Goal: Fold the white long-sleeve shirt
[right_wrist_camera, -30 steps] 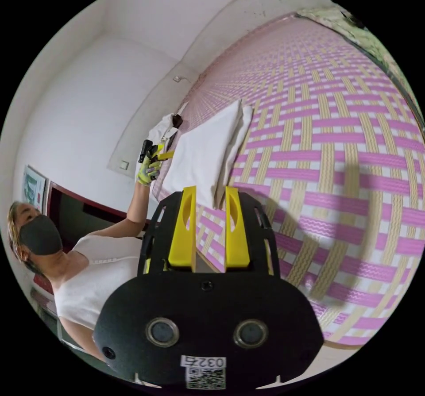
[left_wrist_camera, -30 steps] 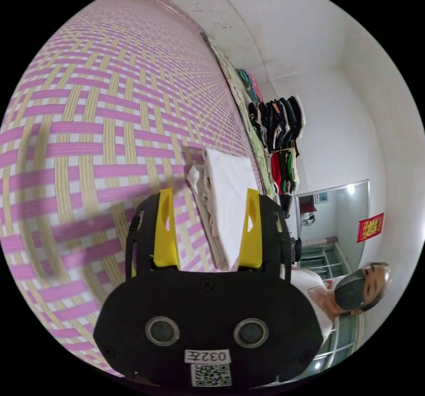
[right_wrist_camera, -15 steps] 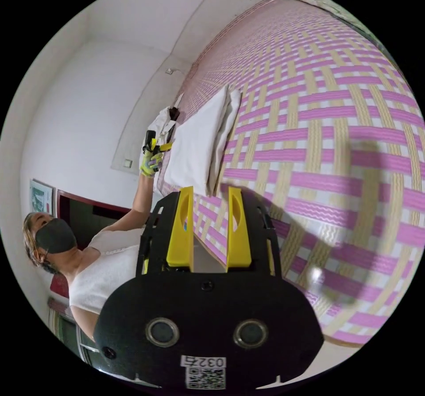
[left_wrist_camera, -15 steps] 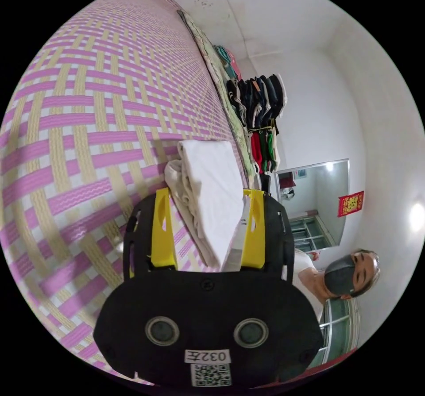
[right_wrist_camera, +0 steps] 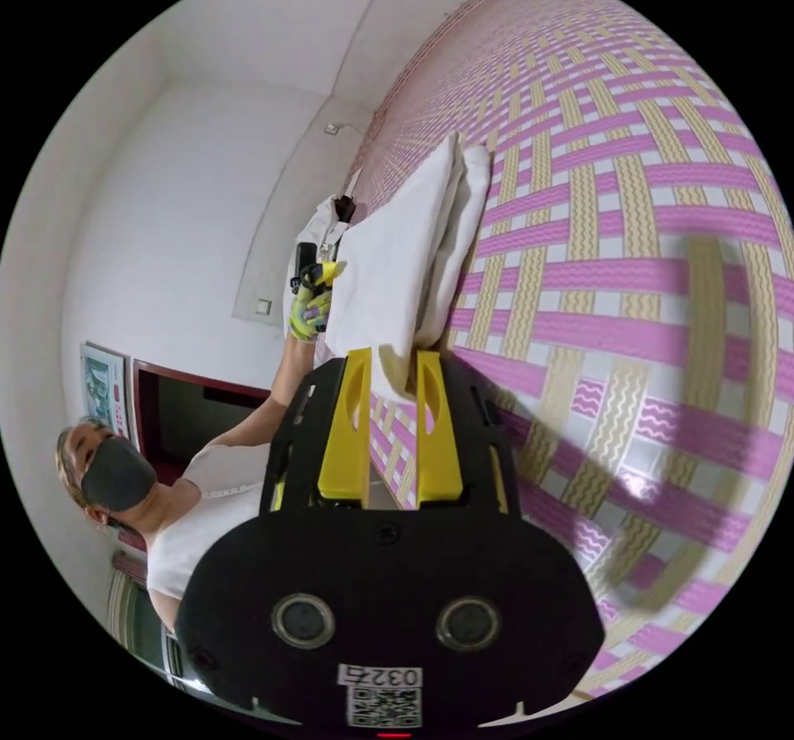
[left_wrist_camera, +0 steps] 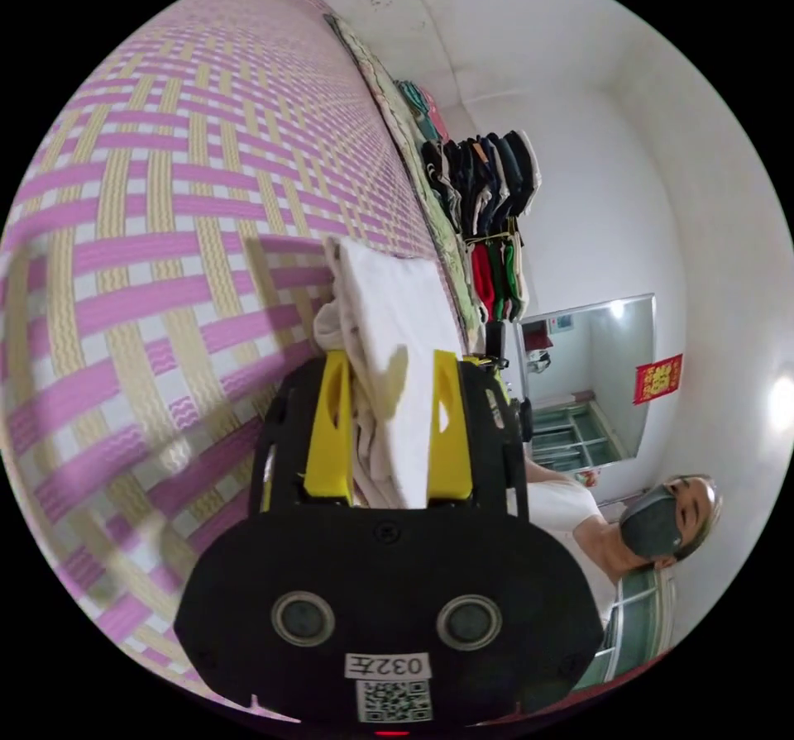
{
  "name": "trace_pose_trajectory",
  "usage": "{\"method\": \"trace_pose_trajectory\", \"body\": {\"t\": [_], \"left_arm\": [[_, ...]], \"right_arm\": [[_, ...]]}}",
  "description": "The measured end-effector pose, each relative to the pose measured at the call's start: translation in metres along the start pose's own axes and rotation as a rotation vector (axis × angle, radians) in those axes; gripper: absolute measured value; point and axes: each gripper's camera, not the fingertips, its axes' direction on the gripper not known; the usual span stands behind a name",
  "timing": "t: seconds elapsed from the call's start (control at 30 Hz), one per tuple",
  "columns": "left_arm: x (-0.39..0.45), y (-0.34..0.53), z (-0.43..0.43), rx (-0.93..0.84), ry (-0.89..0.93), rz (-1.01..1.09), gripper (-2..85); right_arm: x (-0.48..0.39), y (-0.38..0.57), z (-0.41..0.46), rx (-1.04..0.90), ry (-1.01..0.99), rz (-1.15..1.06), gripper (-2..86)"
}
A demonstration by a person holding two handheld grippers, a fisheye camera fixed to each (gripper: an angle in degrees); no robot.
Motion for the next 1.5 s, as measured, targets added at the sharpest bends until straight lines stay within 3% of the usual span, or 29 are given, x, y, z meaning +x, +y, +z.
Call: {"method": "trace_pose_trajectory", "body": {"t": [0.23,0.53,0.73,0.9,1.0,1.13,1.2,1.27,1.33,1.5], "left_arm": [[0.011,-0.003,0.006,0.083,0.238,0.008,4.3],[0.137,-0.088,0.116,-0.106,0.362,0.154,4.0],[0.283,-0.194,0.207,-0.182,0.495,0.327,3.7],[0.459,-0.291,0.287,-0.169,0.611,0.551,3.9],[0.504,-0.341,0.352,-0.149,0.596,0.508,3.9],[0.484,-0.388,0.456,-0.183,0.522,0.361,3.9],[0.434,-0.405,0.536,-0.27,0.389,0.18,3.9],[0.397,-0.411,0.579,-0.339,0.319,0.07,3.9],[0.38,-0.408,0.595,-0.303,0.511,0.026,3.8],[0.417,-0.408,0.606,-0.294,0.401,0.13,3.6]], "right_arm": [[-0.036,0.041,-0.033,0.12,0.045,-0.156,1.2],[-0.109,0.124,-0.161,0.278,0.252,-0.296,-0.5],[-0.187,0.169,-0.31,0.472,0.421,-0.373,-0.6],[-0.284,0.211,-0.464,0.732,0.586,-0.432,-0.6],[-0.288,0.237,-0.533,0.842,0.593,-0.356,-0.6],[-0.222,0.258,-0.58,0.88,0.588,-0.151,-0.7],[-0.14,0.265,-0.594,0.86,0.591,0.093,-0.7],[-0.088,0.273,-0.594,0.837,0.551,0.204,-0.8],[-0.068,0.282,-0.59,0.86,0.459,0.156,-0.9],[-0.097,0.29,-0.59,0.92,0.514,0.065,-1.0]]}}
